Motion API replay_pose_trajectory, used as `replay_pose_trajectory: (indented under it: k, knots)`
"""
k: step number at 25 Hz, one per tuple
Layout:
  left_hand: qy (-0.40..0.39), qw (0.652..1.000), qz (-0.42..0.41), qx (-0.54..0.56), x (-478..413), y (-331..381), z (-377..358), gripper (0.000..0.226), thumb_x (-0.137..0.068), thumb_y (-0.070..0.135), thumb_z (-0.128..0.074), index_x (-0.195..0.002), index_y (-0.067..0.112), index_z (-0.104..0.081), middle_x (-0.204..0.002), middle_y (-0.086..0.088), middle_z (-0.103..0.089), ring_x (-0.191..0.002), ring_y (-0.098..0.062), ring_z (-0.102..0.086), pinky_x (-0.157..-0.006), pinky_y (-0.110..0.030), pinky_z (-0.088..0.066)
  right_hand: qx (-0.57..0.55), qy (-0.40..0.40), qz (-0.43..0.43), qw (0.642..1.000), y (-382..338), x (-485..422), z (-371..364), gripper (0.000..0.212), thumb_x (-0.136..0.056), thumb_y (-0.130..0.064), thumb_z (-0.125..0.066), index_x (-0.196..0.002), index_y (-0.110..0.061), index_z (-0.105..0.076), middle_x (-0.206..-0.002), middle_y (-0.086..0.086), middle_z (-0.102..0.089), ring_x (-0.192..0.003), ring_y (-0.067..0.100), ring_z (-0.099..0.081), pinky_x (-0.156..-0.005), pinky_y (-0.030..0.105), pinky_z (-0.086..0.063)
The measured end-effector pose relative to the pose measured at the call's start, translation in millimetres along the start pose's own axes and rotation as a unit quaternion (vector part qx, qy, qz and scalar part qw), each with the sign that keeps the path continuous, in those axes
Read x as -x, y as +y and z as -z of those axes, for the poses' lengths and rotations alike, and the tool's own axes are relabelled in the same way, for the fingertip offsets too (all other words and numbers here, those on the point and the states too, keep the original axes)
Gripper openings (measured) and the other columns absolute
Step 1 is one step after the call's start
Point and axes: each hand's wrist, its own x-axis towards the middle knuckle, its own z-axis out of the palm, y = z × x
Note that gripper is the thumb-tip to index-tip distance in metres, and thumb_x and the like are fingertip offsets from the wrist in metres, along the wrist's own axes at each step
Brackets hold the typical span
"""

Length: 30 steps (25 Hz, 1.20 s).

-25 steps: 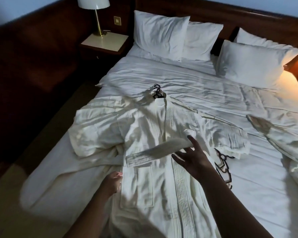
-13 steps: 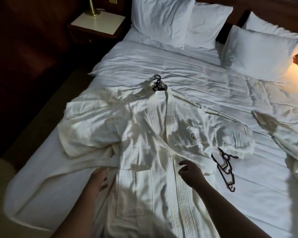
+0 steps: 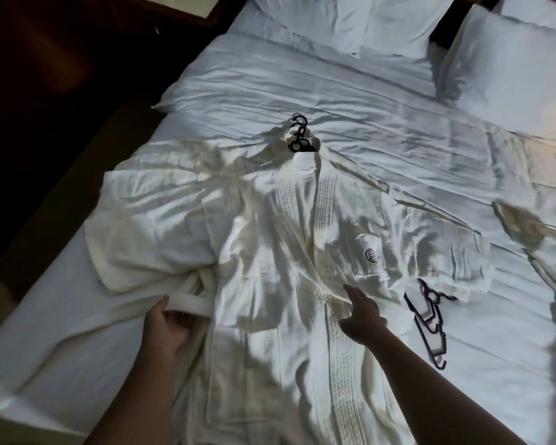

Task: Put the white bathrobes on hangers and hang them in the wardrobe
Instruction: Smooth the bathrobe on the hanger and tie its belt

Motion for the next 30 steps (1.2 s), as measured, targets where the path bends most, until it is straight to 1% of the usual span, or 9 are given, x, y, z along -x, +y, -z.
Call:
replay_pose_trajectory:
  k: [5, 8, 11, 14, 17, 20, 24, 27, 30]
  knots:
    - [-0.04, 0.996, -0.06, 0.043, 7.3, 15.8, -13.1, 0.019, -0.099, 0.023, -0.057, -0.091, 0.017, -0.072, -0.106, -0.008, -0.069, -0.106, -0.029, -0.065, -0.087, -0.051, -0.051, 0.041, -0.082, -0.02, 0.996, 8.2, -15.8, -3.9, 0.108, -0.076, -0.019, -0.064, -0.16, -0.044, 0.001, -0.17, -0.012, -0.003, -0.155, 0.032, -0.01, -0.116, 0.062, -0.024]
    - [-0.097, 0.989, -0.099, 0.045, 27.5, 28.0, -21.1, 0.019, -0.101, 0.021, -0.049, -0.099, 0.016, -0.067, -0.111, -0.006, -0.071, -0.111, -0.027, -0.067, -0.09, -0.05, -0.047, 0.067, -0.108, -0.054, 0.99, 17.6, -22.0, -2.5, 0.112, -0.082, -0.035, -0.073, -0.16, -0.044, 0.007, -0.168, -0.004, -0.005, -0.151, 0.038, -0.012, -0.114, 0.066, -0.023]
    - [-0.128, 0.985, -0.112, 0.0, 52.3, 33.7, -28.5, 0.024, -0.1, 0.02, -0.048, -0.103, 0.012, -0.071, -0.108, -0.009, -0.075, -0.103, -0.028, -0.074, -0.095, -0.05, -0.049, 0.117, -0.093, -0.065, 0.987, 22.3, -19.0, 2.0, 0.09, -0.088, -0.049, -0.065, -0.157, -0.047, -0.008, -0.165, 0.004, -0.006, -0.149, 0.037, -0.013, -0.113, 0.062, -0.025]
    - [-0.159, 0.979, -0.112, -0.064, 77.2, 27.4, -37.8, 0.026, -0.093, 0.019, -0.053, -0.1, 0.009, -0.075, -0.102, -0.014, -0.074, -0.1, -0.029, -0.073, -0.093, -0.045, -0.054, 0.097, -0.025, -0.042, 0.994, 22.9, -14.4, 12.3, 0.061, -0.08, -0.022, -0.058, -0.134, -0.042, -0.037, -0.155, -0.001, -0.026, -0.15, 0.027, -0.014, -0.111, 0.052, -0.025]
    - [-0.193, 0.963, -0.135, -0.129, 96.6, 18.0, -54.4, 0.024, -0.096, 0.012, -0.046, -0.105, 0.004, -0.067, -0.095, -0.016, -0.072, -0.097, -0.031, -0.071, -0.085, -0.04, -0.06, 0.079, -0.024, -0.033, 0.996, 14.3, -5.6, 15.4, 0.067, -0.073, -0.018, -0.056, -0.131, -0.037, -0.03, -0.119, -0.001, -0.047, -0.139, 0.025, -0.031, -0.104, 0.047, -0.027]
    - [-0.229, 0.942, -0.15, -0.194, 116.6, 11.9, -72.9, 0.026, -0.084, 0.013, -0.06, -0.104, 0.002, -0.072, -0.099, -0.023, -0.072, -0.102, -0.036, -0.068, -0.097, -0.045, -0.05, 0.111, -0.024, -0.009, 0.994, -1.1, 6.8, 11.0, 0.071, -0.078, -0.041, -0.062, -0.142, -0.043, -0.034, -0.13, 0.001, -0.056, -0.138, 0.023, -0.037, -0.105, 0.048, -0.027]
    - [-0.303, 0.905, -0.156, -0.254, 151.8, 3.6, -82.3, 0.048, -0.07, 0.019, -0.069, -0.114, 0.0, -0.07, -0.108, -0.029, -0.07, -0.107, -0.035, -0.068, -0.097, -0.046, -0.047, -0.008, -0.066, 0.052, 0.996, -9.4, 46.4, 31.0, 0.041, -0.052, -0.043, -0.071, -0.09, -0.025, -0.07, -0.08, -0.01, -0.074, -0.097, 0.013, -0.07, -0.088, 0.036, -0.054]
    - [-0.337, 0.88, -0.179, -0.283, 179.4, -7.1, -83.0, 0.062, -0.068, 0.028, -0.076, -0.123, 0.002, -0.065, -0.109, -0.027, -0.072, -0.111, -0.034, -0.067, -0.1, -0.046, -0.045, -0.143, -0.063, 0.105, 0.982, -13.5, 90.4, 55.7, 0.025, -0.061, -0.008, -0.071, -0.086, -0.012, -0.07, -0.071, 0.009, -0.074, -0.067, 0.02, -0.073, -0.062, 0.034, -0.059]
    - [-0.365, 0.853, -0.204, -0.313, 223.1, -12.2, -95.4, 0.062, -0.07, 0.03, -0.076, -0.125, 0.004, -0.063, -0.104, -0.026, -0.072, -0.101, -0.031, -0.07, -0.098, -0.042, -0.045, -0.313, -0.006, 0.146, 0.938, -14.7, 125.1, 93.8, 0.036, -0.067, 0.009, -0.063, -0.101, 0.001, -0.07, -0.074, 0.026, -0.072, -0.067, 0.038, -0.073, -0.068, 0.053, -0.06]
